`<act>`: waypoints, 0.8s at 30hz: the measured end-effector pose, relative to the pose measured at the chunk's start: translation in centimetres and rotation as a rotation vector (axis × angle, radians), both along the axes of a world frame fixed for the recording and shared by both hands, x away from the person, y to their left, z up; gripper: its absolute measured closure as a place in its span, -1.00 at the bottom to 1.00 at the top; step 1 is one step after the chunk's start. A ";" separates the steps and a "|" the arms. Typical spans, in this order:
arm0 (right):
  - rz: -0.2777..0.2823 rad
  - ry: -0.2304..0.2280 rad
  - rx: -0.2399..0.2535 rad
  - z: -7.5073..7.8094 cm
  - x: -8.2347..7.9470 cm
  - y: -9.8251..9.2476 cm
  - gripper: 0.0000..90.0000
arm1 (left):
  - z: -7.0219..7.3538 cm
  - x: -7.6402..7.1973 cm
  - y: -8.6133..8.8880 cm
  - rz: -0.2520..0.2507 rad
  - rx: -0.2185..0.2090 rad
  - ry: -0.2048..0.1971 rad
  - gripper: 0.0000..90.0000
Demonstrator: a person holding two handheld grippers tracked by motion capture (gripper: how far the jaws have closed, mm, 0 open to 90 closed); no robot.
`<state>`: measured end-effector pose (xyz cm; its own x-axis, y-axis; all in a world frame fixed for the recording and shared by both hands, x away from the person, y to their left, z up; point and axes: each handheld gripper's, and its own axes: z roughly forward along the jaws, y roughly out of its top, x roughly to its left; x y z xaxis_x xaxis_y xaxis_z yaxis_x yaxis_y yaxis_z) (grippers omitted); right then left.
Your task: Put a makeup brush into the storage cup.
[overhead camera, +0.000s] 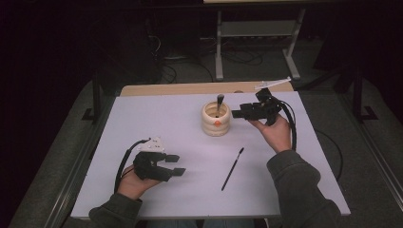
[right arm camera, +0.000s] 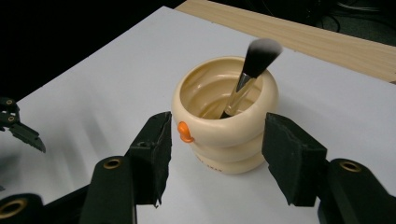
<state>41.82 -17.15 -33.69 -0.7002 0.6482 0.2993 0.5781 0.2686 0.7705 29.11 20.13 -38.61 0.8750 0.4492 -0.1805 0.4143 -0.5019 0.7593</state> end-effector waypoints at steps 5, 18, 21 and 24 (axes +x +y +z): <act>0.001 -0.002 0.009 -0.4 -0.5 -0.5 -0.10 | -0.1 0.2 0.0 -0.007 0.003 -0.005 -0.05; 0.021 -0.008 0.010 -1.1 -1.7 -0.6 -0.14 | -0.2 0.3 0.0 -0.002 -0.001 -0.007 -0.08; 0.024 -0.010 0.015 -1.2 -2.0 -0.6 -0.15 | -0.2 0.4 0.0 -0.001 0.000 -0.006 -0.08; 0.034 -0.019 0.015 -1.3 -2.3 -0.6 -0.15 | -0.2 0.3 -0.1 0.001 0.001 -0.004 -0.09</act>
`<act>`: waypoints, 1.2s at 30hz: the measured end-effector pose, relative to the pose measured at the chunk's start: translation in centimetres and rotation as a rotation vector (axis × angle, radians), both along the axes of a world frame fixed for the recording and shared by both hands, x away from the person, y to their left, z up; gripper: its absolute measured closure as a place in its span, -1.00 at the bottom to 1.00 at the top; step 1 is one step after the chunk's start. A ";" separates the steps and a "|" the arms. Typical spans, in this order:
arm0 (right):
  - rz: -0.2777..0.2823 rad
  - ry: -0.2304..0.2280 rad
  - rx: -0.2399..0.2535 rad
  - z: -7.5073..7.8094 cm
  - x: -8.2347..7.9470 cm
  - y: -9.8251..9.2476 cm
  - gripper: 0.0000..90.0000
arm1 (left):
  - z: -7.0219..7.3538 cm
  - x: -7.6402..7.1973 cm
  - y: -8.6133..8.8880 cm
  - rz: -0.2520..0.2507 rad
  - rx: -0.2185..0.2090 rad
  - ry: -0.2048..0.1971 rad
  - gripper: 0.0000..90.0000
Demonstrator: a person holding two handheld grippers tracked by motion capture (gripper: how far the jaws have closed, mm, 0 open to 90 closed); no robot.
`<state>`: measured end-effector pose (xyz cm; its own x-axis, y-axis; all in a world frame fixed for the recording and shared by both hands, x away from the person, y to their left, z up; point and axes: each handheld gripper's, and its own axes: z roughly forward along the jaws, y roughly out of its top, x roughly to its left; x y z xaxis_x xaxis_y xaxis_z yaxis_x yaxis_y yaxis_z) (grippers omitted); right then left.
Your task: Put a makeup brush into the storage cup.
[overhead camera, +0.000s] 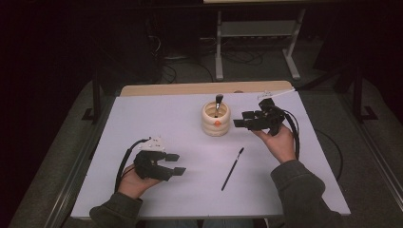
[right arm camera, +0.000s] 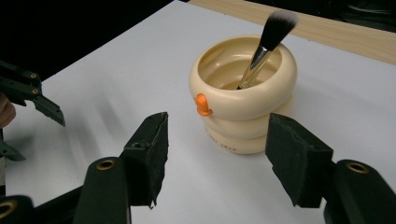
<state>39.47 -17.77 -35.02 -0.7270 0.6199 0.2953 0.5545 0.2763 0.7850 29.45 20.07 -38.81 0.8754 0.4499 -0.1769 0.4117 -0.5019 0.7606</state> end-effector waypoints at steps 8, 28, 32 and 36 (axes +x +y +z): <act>0.011 -0.011 0.000 0.0 -0.9 -0.2 -0.15 | 0.0 0.0 -0.1 -0.006 0.012 -0.006 -0.09; 0.013 -0.030 -0.023 -1.0 -3.3 -1.0 -0.20 | 0.1 -0.2 -0.1 0.005 0.009 0.001 -0.10; 0.012 -0.026 -0.025 -1.3 -3.7 -1.1 -0.21 | 0.1 -0.1 0.0 0.002 0.015 -0.002 -0.10; 0.012 -0.017 -0.047 -1.7 -4.1 -1.2 -0.23 | 0.2 -0.1 0.1 0.003 0.014 -0.005 -0.10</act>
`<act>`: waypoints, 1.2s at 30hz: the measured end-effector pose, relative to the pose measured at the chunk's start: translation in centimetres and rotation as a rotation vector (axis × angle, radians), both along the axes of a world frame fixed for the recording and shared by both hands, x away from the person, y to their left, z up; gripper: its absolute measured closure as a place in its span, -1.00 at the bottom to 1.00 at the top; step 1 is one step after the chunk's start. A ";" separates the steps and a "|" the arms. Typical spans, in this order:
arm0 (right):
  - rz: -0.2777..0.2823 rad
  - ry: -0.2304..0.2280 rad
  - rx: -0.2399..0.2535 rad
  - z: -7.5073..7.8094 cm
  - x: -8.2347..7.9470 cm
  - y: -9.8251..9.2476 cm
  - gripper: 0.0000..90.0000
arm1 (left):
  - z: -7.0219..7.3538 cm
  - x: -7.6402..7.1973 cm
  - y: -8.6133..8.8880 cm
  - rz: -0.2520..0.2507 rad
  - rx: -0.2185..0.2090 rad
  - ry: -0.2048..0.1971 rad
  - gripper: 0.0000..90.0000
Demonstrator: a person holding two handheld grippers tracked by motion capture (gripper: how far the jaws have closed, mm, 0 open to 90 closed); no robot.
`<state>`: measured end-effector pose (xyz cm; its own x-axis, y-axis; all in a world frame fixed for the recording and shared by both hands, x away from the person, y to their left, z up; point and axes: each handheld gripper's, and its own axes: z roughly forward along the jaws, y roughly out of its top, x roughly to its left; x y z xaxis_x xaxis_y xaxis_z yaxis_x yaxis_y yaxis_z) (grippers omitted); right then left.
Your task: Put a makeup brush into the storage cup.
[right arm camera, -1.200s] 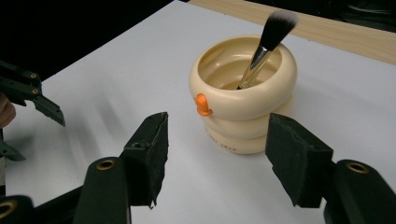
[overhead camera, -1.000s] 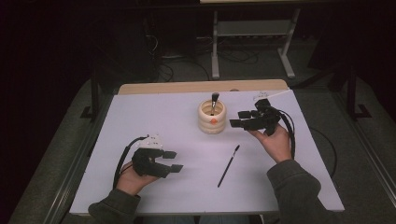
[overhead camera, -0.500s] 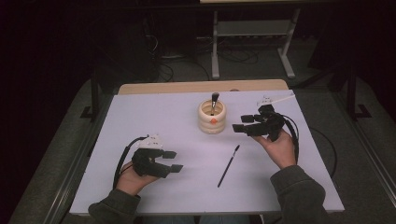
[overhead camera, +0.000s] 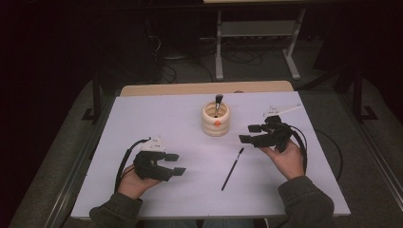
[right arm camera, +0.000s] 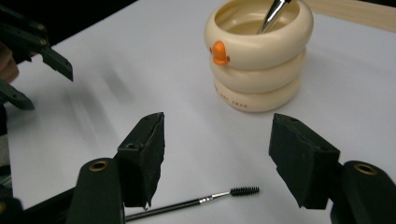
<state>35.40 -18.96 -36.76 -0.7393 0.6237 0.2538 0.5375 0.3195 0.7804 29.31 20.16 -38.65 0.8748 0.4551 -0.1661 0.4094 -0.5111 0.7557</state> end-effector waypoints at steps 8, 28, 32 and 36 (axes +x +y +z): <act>0.004 0.001 -0.002 -0.7 -1.1 -0.2 -0.25 | -0.1 -0.1 -0.3 0.000 0.006 0.003 -0.12; -0.012 -0.019 -0.016 -1.7 -2.2 -1.4 -0.26 | -0.1 0.3 -1.7 0.003 0.032 0.012 -0.14; -0.019 -0.014 -0.028 -2.1 -2.7 -1.7 -0.27 | 0.4 0.3 -2.6 -0.004 0.056 0.007 -0.14; -0.036 -0.017 -0.030 -2.4 -3.1 -2.4 -0.30 | 0.8 0.4 -3.8 -0.002 0.062 0.006 -0.16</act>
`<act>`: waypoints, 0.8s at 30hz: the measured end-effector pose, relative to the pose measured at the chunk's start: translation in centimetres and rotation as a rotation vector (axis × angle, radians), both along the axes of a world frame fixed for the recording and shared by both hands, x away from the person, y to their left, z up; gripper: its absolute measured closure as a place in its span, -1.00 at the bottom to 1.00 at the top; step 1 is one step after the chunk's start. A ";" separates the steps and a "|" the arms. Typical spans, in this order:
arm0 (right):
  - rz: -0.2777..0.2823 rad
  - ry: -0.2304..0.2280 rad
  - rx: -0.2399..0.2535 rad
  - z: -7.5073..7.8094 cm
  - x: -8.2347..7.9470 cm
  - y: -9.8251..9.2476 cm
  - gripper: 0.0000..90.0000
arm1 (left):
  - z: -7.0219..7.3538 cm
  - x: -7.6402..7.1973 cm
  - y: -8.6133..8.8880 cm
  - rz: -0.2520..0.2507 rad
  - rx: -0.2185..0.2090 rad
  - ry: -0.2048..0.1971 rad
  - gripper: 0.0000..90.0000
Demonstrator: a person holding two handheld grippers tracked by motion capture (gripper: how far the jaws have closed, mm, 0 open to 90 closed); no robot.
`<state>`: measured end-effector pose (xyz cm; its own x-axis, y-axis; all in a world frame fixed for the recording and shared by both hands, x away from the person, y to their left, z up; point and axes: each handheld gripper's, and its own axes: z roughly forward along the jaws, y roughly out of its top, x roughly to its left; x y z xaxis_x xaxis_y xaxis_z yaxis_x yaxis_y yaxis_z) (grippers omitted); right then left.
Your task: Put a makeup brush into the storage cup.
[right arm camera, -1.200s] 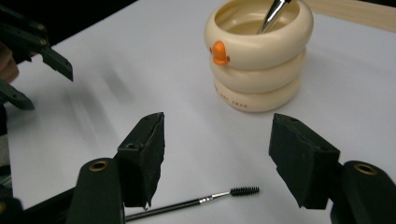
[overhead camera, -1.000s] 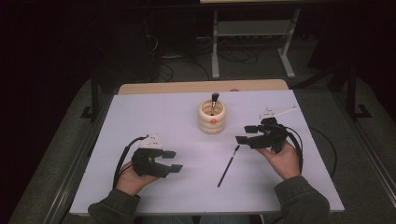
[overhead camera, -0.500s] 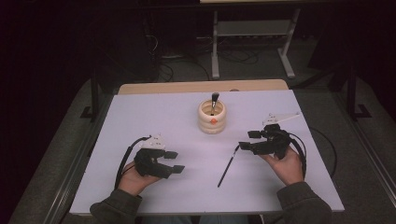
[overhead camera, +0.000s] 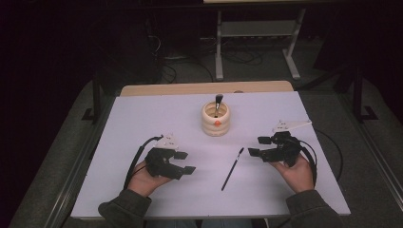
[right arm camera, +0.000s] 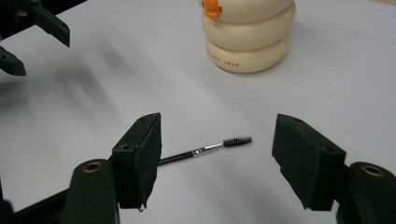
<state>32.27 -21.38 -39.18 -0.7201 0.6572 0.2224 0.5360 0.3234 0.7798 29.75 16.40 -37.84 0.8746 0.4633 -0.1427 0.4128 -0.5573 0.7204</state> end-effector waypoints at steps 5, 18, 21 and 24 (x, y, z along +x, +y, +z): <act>-0.018 0.002 0.003 -0.5 -0.2 -1.0 -0.32 | 0.1 0.2 -1.6 0.001 0.012 0.009 -0.17; -0.031 0.011 -0.033 -1.0 0.0 -0.8 -0.36 | -0.4 1.3 -5.6 -0.004 0.050 0.062 -0.10; -0.038 0.017 -0.032 -1.1 0.0 -0.8 -0.36 | -0.5 1.6 -6.6 -0.010 0.066 0.072 -0.09; -0.039 0.013 -0.033 -1.0 0.0 -0.8 -0.36 | -0.6 1.8 -7.7 -0.015 0.067 0.086 -0.04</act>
<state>32.26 -22.20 -40.16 -0.6912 0.6918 0.2092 0.5585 0.3277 0.7620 31.54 8.66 -38.47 0.8672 0.4616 -0.1868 0.4631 -0.6095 0.6435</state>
